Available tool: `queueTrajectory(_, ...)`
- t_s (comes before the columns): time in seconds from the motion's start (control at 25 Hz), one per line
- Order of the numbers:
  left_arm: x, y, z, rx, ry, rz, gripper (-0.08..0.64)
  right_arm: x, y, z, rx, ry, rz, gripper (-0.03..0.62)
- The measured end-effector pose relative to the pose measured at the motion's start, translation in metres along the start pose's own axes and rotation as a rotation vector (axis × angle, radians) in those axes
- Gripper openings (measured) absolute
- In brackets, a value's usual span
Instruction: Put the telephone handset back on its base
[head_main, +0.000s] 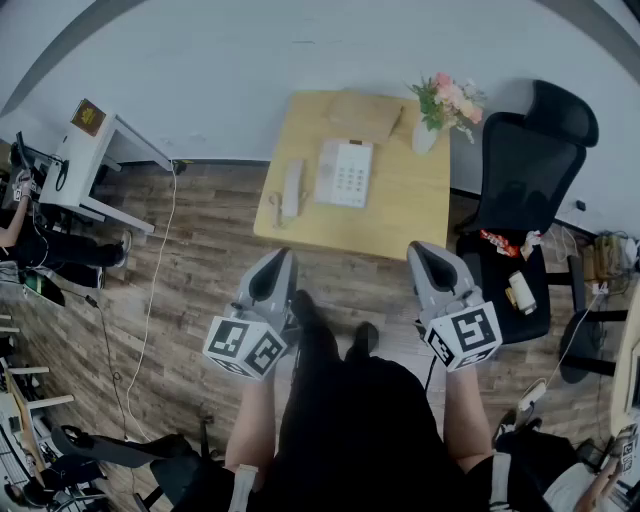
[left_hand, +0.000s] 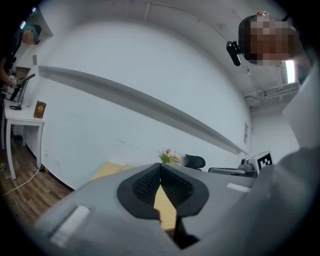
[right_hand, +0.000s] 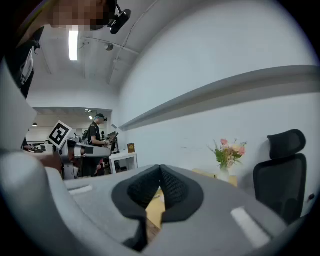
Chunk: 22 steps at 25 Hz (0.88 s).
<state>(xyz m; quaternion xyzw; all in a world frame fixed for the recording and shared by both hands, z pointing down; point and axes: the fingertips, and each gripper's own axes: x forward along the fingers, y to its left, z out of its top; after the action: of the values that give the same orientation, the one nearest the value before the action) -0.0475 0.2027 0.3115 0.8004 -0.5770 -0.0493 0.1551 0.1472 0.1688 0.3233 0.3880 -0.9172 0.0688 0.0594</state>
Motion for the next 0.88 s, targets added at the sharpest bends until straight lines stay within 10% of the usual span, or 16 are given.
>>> queueTrajectory(0.88, 0.006, 0.032, 0.006, 0.085, 0.047, -0.011, 0.009, 0.023, 0.025, 0.003, 0.004, 0.003, -0.021, 0.003)
